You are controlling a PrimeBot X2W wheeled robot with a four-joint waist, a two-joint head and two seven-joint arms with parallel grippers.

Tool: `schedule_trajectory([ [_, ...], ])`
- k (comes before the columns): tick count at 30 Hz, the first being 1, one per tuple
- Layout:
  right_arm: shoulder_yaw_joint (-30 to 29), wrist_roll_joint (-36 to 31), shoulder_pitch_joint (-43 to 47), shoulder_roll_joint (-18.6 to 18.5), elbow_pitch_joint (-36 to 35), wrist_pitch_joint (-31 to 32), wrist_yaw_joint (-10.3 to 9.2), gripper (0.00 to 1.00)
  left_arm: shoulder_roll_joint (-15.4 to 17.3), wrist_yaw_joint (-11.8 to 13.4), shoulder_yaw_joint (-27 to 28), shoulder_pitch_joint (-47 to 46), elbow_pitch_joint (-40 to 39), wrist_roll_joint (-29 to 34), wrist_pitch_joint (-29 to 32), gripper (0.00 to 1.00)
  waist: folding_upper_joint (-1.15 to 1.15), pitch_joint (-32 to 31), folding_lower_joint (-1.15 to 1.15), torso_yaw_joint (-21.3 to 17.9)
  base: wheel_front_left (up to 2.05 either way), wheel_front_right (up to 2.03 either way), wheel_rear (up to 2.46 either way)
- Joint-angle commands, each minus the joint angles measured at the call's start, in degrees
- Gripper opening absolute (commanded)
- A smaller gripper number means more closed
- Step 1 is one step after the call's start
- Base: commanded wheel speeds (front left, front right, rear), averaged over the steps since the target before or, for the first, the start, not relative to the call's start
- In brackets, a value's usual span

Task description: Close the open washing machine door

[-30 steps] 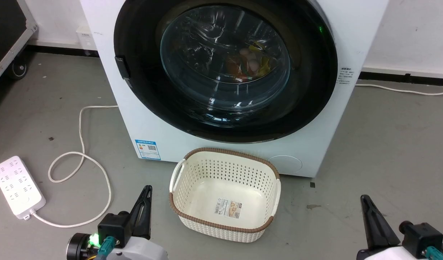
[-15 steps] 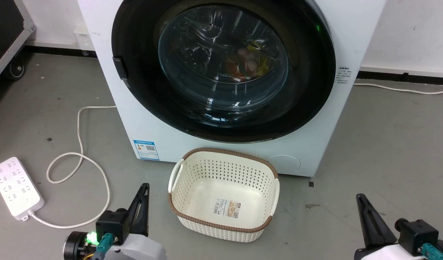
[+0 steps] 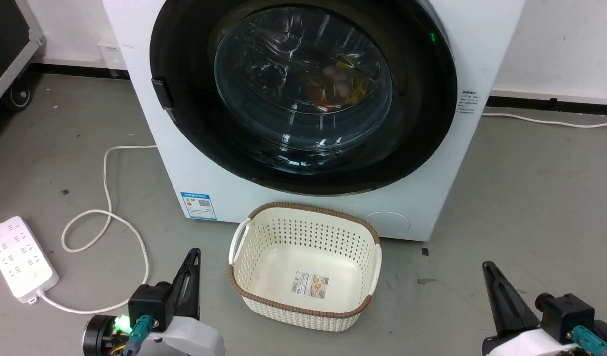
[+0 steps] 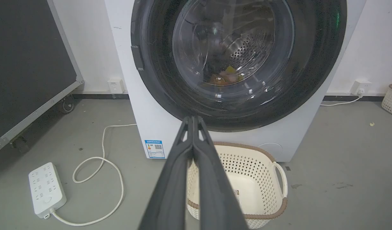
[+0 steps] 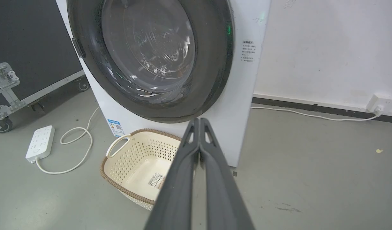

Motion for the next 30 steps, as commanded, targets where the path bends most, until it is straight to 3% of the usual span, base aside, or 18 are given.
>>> schedule_trajectory([
  [1,0.1,-0.4,-1.0,0.2,-0.4,0.3,-0.02,0.0,0.0,0.3,0.2,0.5,-0.4,0.3,0.3,0.0,0.0,0.0,0.0,0.0,0.0,0.0,0.0],
  [30,0.9,-2.5,-2.2,0.3,-1.9,3.7,-0.02,0.0,-0.3,1.0,1.6,0.7,-3.0,1.5,3.7,0.0,0.0,0.1,0.0,-0.7,0.0,0.0,0.0],
])
